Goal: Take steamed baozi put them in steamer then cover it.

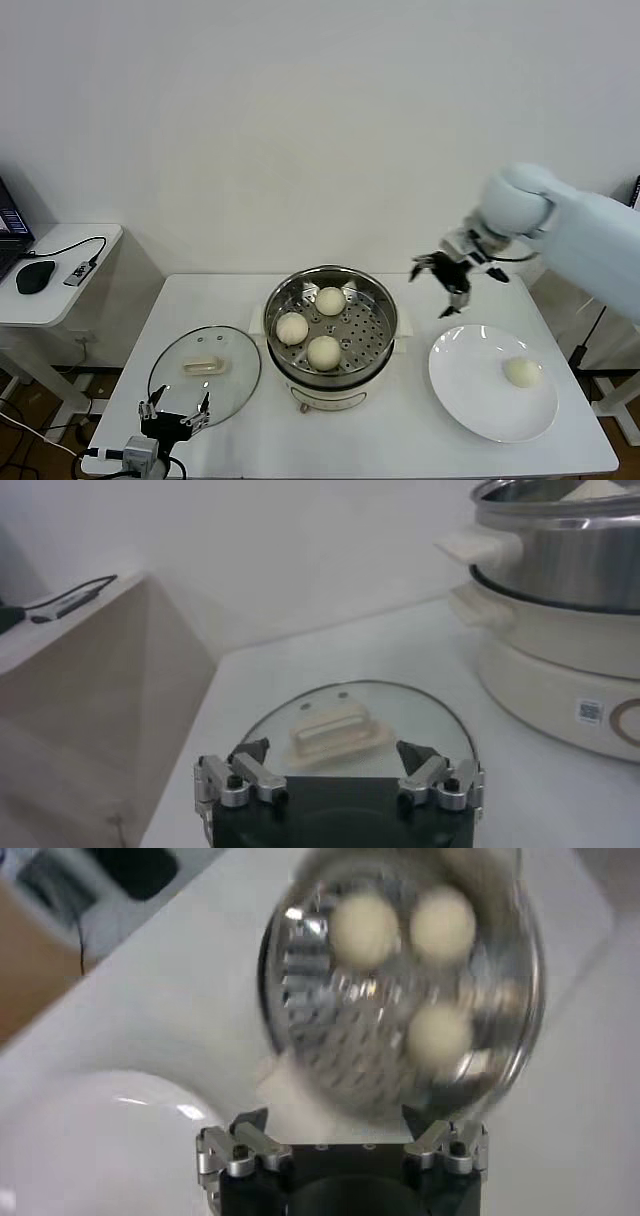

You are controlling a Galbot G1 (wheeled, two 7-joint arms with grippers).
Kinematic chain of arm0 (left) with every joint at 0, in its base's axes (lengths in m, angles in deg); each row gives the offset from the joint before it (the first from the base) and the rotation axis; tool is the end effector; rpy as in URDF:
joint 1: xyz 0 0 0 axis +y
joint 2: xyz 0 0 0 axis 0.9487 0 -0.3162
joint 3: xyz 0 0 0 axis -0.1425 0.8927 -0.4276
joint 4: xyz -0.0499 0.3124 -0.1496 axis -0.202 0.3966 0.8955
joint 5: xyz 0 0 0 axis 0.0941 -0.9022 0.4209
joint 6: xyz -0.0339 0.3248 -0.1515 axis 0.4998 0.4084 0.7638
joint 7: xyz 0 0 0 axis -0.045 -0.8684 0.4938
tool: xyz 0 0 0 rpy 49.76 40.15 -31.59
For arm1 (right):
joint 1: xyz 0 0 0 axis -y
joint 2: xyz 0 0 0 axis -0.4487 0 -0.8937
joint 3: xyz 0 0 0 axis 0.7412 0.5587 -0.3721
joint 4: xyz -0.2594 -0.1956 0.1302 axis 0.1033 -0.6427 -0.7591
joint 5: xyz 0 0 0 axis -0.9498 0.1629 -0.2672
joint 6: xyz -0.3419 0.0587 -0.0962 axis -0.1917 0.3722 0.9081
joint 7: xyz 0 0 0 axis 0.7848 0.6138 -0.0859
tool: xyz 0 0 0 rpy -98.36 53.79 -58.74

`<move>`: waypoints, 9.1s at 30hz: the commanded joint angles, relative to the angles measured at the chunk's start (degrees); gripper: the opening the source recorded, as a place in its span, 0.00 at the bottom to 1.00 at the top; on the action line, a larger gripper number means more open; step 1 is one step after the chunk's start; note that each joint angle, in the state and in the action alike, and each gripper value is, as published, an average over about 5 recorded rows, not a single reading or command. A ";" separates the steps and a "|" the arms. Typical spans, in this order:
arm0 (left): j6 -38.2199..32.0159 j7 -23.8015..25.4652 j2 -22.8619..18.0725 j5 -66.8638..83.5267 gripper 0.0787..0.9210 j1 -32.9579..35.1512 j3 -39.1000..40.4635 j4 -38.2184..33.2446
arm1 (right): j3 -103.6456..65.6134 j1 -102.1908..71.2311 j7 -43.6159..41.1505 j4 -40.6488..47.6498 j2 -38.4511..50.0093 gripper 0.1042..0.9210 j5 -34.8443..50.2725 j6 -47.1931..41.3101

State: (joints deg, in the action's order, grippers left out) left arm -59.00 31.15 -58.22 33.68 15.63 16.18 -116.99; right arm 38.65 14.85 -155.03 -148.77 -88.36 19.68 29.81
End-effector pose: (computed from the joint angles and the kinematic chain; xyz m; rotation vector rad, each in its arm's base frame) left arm 0.1608 0.0804 -0.3072 -0.0147 -2.6431 -0.3412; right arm 0.4909 -0.1094 -0.0253 1.5188 -1.3095 1.5681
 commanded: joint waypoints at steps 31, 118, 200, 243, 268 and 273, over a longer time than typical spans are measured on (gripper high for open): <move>0.99 0.49 -0.53 0.39 0.88 0.20 0.21 1.29 | -24.74 -34.71 6.40 15.34 5.00 0.88 -15.92 -3.34; 0.65 -1.53 -1.33 1.64 0.88 -2.27 2.35 4.04 | -4.11 -9.30 7.06 6.02 6.07 0.63 7.48 -14.82; 0.64 -2.34 -0.61 1.56 0.88 -1.82 0.49 -0.32 | 20.17 9.30 12.33 9.98 -22.75 0.85 18.46 -26.52; -14.01 -8.54 2.54 -21.64 0.88 -3.36 4.34 4.47 | -98.23 -106.83 70.81 -20.25 -36.44 0.88 27.61 10.77; -21.70 -28.76 16.42 -74.17 0.88 -8.17 8.16 25.16 | -97.37 -106.88 71.02 -18.20 -34.61 0.88 27.67 10.23; -17.31 -26.75 15.14 -71.25 0.88 -8.76 9.53 25.55 | -98.47 -107.37 70.95 -18.29 -34.78 0.88 26.73 10.56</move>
State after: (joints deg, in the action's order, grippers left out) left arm -79.27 8.72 -45.12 -29.73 8.61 23.53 -98.59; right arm -57.76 -90.90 -84.87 -166.85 -122.12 47.26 39.40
